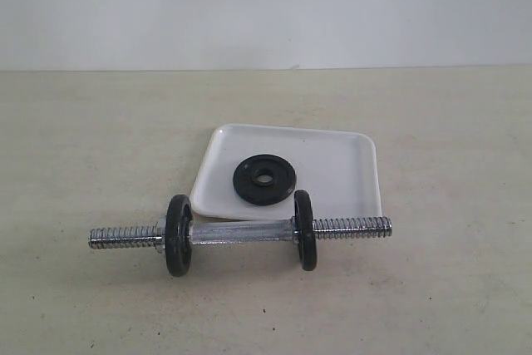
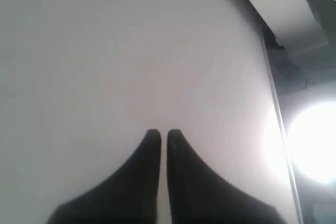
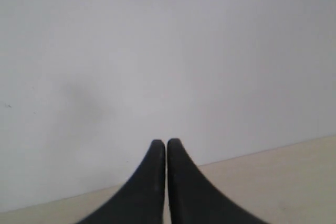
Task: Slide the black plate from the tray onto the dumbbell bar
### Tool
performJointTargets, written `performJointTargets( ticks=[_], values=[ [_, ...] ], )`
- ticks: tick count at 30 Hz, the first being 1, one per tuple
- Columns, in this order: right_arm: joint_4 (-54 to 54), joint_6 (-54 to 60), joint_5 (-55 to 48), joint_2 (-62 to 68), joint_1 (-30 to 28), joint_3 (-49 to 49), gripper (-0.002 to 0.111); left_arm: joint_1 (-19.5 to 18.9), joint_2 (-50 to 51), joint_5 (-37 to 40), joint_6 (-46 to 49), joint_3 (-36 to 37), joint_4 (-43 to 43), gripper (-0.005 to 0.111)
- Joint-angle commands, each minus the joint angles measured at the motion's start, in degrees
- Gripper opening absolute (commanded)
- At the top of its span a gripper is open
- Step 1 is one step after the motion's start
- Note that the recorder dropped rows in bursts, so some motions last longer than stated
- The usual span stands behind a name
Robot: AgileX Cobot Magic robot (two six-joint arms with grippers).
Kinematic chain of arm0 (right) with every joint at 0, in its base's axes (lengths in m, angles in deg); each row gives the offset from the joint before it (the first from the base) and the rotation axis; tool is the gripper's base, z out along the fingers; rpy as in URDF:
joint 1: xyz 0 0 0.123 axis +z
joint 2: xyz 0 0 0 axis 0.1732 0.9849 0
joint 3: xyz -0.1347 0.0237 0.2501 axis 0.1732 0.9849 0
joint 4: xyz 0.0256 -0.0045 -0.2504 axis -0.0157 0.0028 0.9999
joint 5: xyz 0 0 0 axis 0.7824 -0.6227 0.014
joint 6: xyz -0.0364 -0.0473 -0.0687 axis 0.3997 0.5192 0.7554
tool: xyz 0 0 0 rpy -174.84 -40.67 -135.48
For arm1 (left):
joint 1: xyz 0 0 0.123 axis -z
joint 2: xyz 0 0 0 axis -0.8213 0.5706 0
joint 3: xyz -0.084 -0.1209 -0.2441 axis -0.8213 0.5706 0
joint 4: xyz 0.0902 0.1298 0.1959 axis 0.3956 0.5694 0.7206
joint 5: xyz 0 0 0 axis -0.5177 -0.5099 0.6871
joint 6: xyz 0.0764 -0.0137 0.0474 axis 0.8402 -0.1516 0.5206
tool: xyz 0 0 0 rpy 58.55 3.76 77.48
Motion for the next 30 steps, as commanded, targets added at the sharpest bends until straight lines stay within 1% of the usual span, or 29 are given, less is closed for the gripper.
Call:
performJointTargets(
  ticks=[1,4,7,12,15,17,20,26,30],
  values=[
    [-10.98,-0.28,-0.20,-0.13,0.08,-0.41,0.000,0.46,0.12,4.73,-2.23,-1.59,2.04,0.004],
    [-14.99,-0.28,0.03,-0.13,0.08,-0.41,0.000,0.46,0.12,6.95,-2.23,-3.31,6.26,0.004],
    [-16.71,1.28,0.90,-0.13,0.08,-0.41,0.000,0.46,0.12,8.78,-3.52,-5.19,9.77,0.004],
    [-20.86,11.61,-0.20,-0.13,0.08,-0.71,0.000,0.46,3.77,8.60,-4.25,-7.72,16.13,0.004],
    [-23.73,16.95,0.04,-0.13,0.08,-1.28,0.000,0.46,6.76,8.47,-9.84,-9.04,25.34,0.004],
    [-24.95,20.26,0.04,-0.13,0.08,-2.16,0.000,0.46,8.66,8.37,-16.27,-9.88,32.95,0.004],
    [-27.19,25.06,0.30,2.07,0.08,-4.63,0.000,0.46,11.01,8.23,-23.64,-10.55,40.50,0.004],
    [-32.58,36.08,-1.97,10.47,0.08,-12.63,0.000,0.46,14.03,8.44,-25.65,-10.55,43.88,0.004],
    [-32.71,38.37,-7.66,15.37,0.08,-16.56,0.000,0.46,15.65,9.59,-31.81,-10.55,48.41,0.004]
  ],
)
